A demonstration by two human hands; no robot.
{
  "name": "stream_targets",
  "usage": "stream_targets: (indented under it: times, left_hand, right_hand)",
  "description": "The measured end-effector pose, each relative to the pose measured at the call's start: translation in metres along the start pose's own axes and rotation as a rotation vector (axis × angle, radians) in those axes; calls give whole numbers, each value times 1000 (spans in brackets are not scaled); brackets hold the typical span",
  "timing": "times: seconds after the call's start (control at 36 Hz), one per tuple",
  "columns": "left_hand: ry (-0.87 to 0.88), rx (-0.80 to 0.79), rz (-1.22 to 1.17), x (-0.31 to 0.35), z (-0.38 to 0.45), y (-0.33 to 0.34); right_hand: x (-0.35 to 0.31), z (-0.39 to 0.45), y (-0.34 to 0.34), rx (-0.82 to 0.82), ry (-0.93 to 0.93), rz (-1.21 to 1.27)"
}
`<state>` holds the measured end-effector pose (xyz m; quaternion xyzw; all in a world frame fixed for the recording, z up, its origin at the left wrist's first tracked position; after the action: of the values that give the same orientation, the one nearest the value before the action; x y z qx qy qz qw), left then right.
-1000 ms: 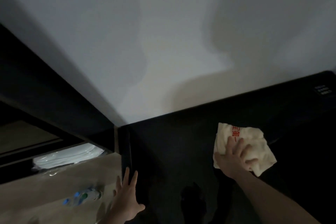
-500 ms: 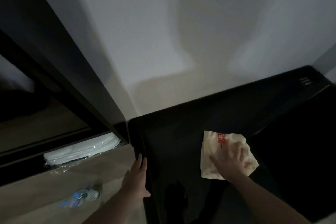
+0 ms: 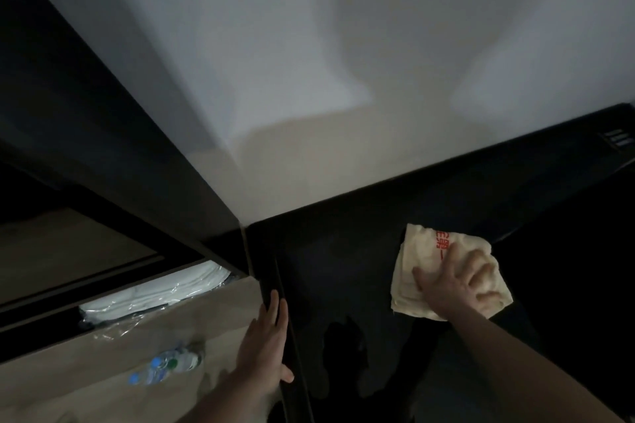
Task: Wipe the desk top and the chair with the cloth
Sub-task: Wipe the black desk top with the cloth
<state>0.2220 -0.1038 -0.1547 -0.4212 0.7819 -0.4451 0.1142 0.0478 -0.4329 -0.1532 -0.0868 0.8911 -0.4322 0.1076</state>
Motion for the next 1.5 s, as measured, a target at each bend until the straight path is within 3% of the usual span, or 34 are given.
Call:
stream_targets:
  times: [0.11, 0.31, 0.53, 0.58, 0.67, 0.81, 0.92, 1.06, 1.28, 1.5]
  left_hand:
    - [16, 12, -28, -4, 2, 4]
    - [76, 67, -162, -15, -1, 2]
    - [200, 201, -285, -58, -33, -16]
    - [268, 286, -288, -63, -43, -28]
    - [309, 289, -323, -55, -52, -39]
    - [398, 254, -335, -18, -43, -56]
    - [413, 163, -338, 14, -23, -60]
    - [288, 218, -118, 37, 9, -63]
    - [34, 208, -35, 28, 47, -19]
    - [-123, 75, -9, 51, 57, -37]
  right_hand:
    - [-25, -24, 17, -72, 12, 116]
    - [-88, -77, 69, -133, -62, 75]
    - [-171, -136, 135, -208, -258, 112]
    - [-187, -148, 142, -242, -303, 153]
    - [-193, -159, 139, -273, -357, 204]
    - [-163, -167, 98, -190, -411, 302]
    - [-116, -163, 71, -51, -385, 204]
    - [-56, -142, 51, -13, -303, 23]
    - [23, -91, 14, -11, -252, -88]
    - [76, -44, 17, -129, -234, -218]
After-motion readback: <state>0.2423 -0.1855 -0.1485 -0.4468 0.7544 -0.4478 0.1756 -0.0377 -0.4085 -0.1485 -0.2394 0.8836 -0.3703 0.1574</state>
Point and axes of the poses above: each hand's wrist, its own z-axis towards the middle knuckle, its own y-axis out of the palm, x = y × z, the point moved 10 cm from there along z, towards the middle knuckle, and after that the axes turned 8 degrees about -z, right-handed, at the moved point
